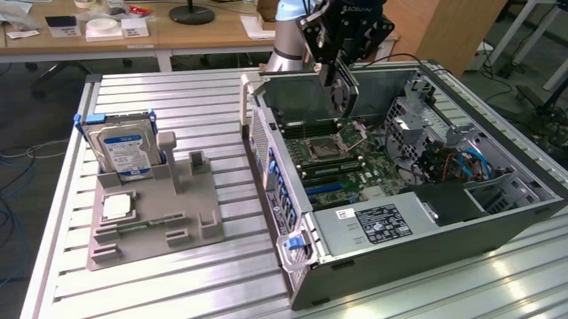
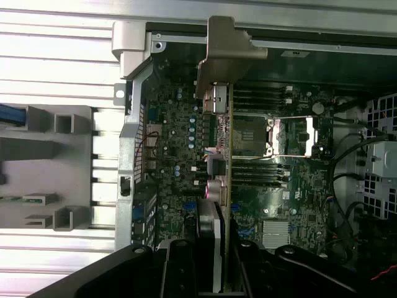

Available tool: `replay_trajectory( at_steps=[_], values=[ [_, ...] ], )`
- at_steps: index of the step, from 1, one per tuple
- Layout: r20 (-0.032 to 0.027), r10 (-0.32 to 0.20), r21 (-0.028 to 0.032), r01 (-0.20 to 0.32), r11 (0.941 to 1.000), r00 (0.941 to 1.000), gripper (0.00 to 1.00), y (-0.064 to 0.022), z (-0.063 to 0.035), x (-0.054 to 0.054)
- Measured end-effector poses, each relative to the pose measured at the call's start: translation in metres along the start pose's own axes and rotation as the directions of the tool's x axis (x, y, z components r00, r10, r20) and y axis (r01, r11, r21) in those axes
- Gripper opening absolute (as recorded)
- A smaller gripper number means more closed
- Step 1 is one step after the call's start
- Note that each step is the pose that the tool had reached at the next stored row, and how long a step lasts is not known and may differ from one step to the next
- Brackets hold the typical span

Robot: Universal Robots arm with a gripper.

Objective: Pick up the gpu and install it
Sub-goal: 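Pick up the gpu and move the gpu toward the slot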

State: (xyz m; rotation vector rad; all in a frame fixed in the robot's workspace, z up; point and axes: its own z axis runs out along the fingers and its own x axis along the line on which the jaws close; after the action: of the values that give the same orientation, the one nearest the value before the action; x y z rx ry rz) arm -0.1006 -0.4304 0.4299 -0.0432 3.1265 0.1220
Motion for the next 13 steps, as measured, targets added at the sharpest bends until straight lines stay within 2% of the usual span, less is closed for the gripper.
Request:
replay_trajectory(
  at_steps=[13],
  values=[
    [0.0001, 0.000, 0.0000, 0.000, 1.0000, 1.0000, 0.28, 0.0000, 0.0000, 0.0000]
  ],
)
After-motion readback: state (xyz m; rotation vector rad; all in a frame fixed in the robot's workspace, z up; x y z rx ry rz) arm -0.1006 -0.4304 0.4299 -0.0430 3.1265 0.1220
